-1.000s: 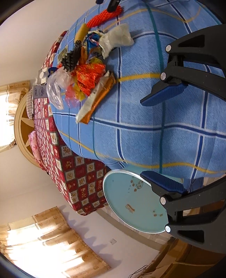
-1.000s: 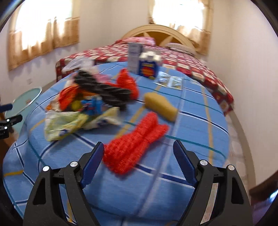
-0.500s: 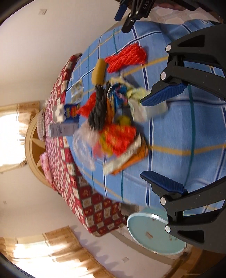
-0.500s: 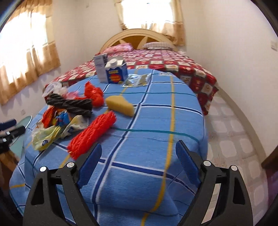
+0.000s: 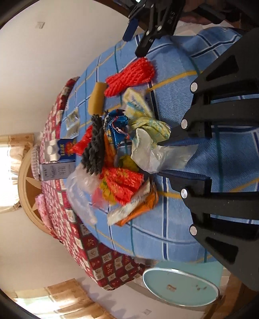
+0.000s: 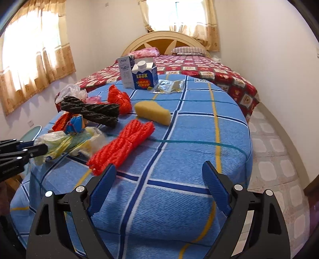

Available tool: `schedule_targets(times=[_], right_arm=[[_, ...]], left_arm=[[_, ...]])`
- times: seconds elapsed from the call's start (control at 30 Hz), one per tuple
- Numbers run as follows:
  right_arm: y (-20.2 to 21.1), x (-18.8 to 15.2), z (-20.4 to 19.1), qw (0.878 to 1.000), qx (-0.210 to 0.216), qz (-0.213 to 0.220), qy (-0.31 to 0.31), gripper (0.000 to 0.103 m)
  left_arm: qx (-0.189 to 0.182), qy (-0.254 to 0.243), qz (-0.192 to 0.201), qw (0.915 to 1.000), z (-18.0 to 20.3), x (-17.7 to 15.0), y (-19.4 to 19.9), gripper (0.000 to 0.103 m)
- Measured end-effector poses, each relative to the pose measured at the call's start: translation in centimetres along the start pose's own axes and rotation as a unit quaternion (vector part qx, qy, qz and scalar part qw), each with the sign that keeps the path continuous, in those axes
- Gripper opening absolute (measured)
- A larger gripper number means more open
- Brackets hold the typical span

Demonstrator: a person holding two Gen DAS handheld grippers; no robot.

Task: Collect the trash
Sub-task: 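Grasp the white-yellow plastic bag with the left gripper while the right grasps the red mesh rope, then carry the bag and rope over the bin and open both grippers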

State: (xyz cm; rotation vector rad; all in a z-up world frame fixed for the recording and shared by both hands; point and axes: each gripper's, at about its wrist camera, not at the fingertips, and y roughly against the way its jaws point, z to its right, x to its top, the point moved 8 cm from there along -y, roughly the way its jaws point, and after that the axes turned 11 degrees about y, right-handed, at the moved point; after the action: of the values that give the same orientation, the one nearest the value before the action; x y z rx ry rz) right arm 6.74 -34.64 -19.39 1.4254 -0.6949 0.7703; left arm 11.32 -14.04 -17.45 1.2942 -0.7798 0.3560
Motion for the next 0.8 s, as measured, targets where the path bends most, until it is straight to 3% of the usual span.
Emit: schedule_targets(times=[0.27, 0.4, 0.5, 0.57, 0.67, 0.8], right_arm=[[-0.6, 2.1, -2.2, 0.999, 0.037, 0.006, -0.014, 0.086], [-2.0, 2.5, -3.9, 0.999, 0.051, -0.014, -0.007, 0.085], [-2.8, 2.1, -4.6, 0.997, 0.067, -0.035, -0.011, 0.067], [-3.3, 1.7, -5.0, 0.995, 0.081, -0.048, -0.009, 0.033], [-2.9, 1.7, -5.3, 0.995, 0.088, -0.043, 0.002, 0.022], [-1.0, 3.1, -5.8, 0.996, 0.08, -0.012, 0.022, 0.02]], left_arm=[[0.007, -0.003, 0.051, 0.9987, -3.2, 0.7, 6.5, 0.022], [0.006, 0.009, 0.074, 0.9972, -4.3, 1.5, 8.6, 0.022], [0.008, 0.021, 0.086, 0.996, -5.3, 2.1, 9.5, 0.022], [0.011, 0.027, 0.091, 0.9954, -5.9, 2.4, 9.9, 0.021], [0.017, 0.033, 0.103, 0.9939, -6.9, 3.0, 10.8, 0.021], [0.032, 0.047, 0.12, 0.9912, -8.8, 3.8, 12.1, 0.021]])
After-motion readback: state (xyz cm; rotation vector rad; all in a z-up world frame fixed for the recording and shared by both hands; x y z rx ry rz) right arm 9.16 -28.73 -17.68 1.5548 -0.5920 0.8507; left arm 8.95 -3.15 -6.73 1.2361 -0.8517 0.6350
